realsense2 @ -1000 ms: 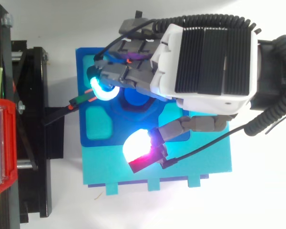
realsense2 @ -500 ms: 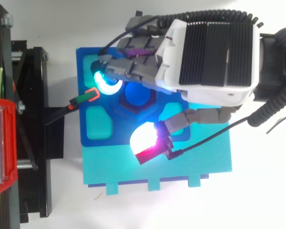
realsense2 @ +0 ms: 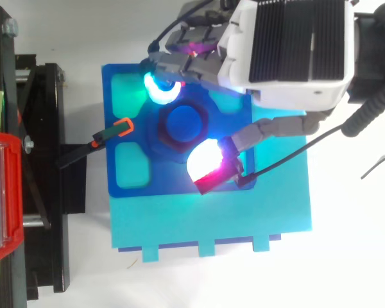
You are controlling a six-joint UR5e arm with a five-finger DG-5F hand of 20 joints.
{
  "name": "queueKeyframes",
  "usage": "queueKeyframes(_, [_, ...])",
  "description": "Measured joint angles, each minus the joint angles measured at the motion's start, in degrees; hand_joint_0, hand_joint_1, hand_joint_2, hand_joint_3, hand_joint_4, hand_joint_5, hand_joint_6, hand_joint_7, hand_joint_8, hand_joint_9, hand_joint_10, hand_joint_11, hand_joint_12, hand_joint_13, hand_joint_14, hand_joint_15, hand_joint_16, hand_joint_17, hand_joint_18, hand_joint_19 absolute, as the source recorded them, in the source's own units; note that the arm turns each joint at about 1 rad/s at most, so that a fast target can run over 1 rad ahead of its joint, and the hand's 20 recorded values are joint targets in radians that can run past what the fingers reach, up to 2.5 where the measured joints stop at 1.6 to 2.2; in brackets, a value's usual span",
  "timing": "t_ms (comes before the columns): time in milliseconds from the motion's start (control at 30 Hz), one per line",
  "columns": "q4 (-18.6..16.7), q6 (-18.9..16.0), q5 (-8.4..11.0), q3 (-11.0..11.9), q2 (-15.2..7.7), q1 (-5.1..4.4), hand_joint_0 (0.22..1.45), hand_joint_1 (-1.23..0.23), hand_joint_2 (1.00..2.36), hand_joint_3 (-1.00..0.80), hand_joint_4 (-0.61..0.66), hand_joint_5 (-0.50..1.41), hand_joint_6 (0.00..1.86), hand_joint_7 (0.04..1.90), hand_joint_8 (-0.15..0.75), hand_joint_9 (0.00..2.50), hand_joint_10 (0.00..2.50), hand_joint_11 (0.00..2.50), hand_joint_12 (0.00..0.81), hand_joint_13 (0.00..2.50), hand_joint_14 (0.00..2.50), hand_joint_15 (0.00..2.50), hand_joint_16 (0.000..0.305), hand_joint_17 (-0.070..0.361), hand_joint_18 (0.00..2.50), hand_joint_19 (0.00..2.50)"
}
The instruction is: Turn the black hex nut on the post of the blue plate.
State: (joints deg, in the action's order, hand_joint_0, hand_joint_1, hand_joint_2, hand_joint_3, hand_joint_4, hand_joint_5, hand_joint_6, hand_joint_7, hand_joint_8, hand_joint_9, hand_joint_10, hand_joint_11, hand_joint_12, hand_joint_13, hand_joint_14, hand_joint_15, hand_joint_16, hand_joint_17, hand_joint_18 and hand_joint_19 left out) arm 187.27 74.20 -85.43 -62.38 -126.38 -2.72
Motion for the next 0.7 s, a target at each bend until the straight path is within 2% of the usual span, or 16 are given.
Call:
queueKeyframes(133, [0.1, 0.2, -1.7, 0.1, 0.0, 0.96, 0.52, -0.43, 1.0, -0.5, 0.35, -0.13, 0.5, 0.88, 0.356, 0.81, 0.0, 0.08, 0.412, 0.57, 0.0, 0.06, 0.061, 0.137, 0.4, 0.18])
queueKeyframes(267, [-0.1, 0.1, -2.51, 0.7, 0.0, 1.46, 0.52, -0.43, 1.0, -0.5, 0.36, -0.13, 0.5, 0.88, 0.355, 0.81, 0.0, 0.08, 0.414, 0.58, 0.0, 0.06, 0.06, 0.136, 0.41, 0.18])
queueKeyframes(500, [1.7, 0.1, -2.46, 3.3, 0.0, 1.27, 0.52, -0.43, 1.0, -0.5, 0.35, -0.13, 0.5, 0.89, 0.357, 0.81, 0.0, 0.09, 0.413, 0.58, 0.0, 0.06, 0.061, 0.137, 0.42, 0.19])
queueKeyframes(700, [2.0, 0.1, -2.07, 3.9, 0.0, 0.99, 0.52, -0.43, 1.0, -0.5, 0.36, -0.13, 0.5, 0.89, 0.357, 0.81, 0.0, 0.08, 0.414, 0.59, 0.0, 0.06, 0.061, 0.137, 0.42, 0.19])
